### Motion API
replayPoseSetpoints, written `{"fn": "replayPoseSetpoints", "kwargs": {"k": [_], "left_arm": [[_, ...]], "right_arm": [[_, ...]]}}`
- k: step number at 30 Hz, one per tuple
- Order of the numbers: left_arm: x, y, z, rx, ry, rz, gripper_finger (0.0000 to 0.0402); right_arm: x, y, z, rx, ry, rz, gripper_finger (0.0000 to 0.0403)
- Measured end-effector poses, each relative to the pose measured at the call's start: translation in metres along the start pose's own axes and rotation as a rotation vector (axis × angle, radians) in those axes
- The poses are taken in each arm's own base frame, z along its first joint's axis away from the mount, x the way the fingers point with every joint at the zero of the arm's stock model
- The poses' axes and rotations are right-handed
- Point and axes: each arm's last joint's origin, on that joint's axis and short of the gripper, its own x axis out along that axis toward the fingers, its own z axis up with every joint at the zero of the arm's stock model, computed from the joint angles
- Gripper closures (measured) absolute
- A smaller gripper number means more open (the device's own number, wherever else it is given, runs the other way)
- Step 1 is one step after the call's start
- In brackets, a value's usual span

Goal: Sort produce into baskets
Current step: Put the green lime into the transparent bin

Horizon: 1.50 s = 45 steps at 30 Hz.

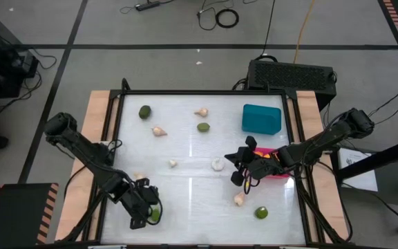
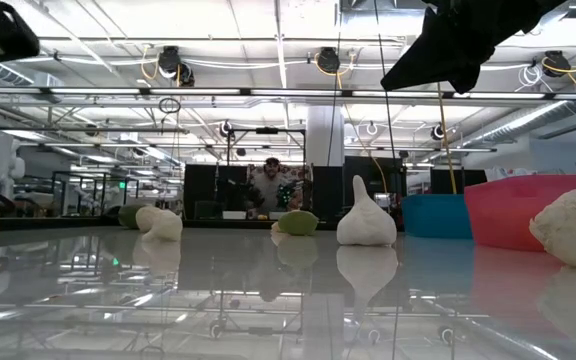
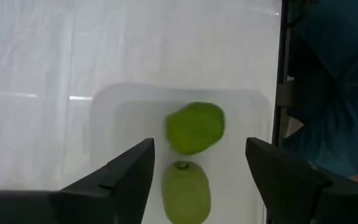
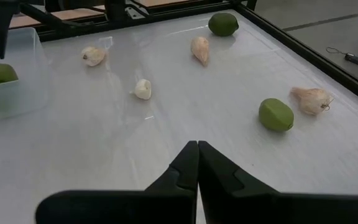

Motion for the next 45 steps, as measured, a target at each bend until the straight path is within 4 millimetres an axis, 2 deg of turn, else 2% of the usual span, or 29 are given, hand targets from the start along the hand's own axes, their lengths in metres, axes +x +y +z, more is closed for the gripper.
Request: {"fn": "replayPoseSetpoints", "kwargs": {"k": [5,11,15,19,22,24,28,34,39,45], "left_arm": [[-0.012,0.011,0.019,0.032,-0.044,0.062,0.0143],[-0.031,0.044,0.056,0.14,-0.182,0.347,0.015],[-0.033,0.084,0.094,0.181,-0.26,0.369,0.0151],[-0.023,0.127,0.126,0.34,-0.307,0.441,0.0151],[-0.02,0.163,0.149,0.401,-0.362,0.511,0.0151],[-0.013,0.191,0.16,0.393,-0.376,0.486,0.0151],[0.0,0.243,0.17,0.368,-0.378,0.391,0.0151],[0.009,0.303,0.177,0.292,-0.359,0.434,0.0151],[0.014,0.326,0.185,0.249,-0.36,0.431,0.0151],[0.017,0.328,0.195,0.264,-0.391,0.325,0.0151]], "right_arm": [[0.0,0.0,0.0,0.0,0.0,0.0,0.0403],[0.0,0.001,0.002,0.066,-0.021,0.012,0.0403],[-0.001,0.003,0.003,0.126,-0.023,0.024,0.0403],[-0.002,0.009,-0.003,0.167,-0.009,0.039,0.0403],[-0.003,0.017,-0.011,0.162,0.015,0.059,0.0403],[-0.002,0.022,-0.016,0.15,0.031,0.069,0.0403],[-0.002,0.029,-0.024,0.121,0.083,0.12,0.0403],[-0.003,0.029,-0.026,0.037,0.11,0.153,0.0403],[-0.003,0.029,-0.027,-0.031,0.111,0.152,0.0403],[-0.003,0.028,-0.028,-0.052,0.124,0.144,0.0403]]}}
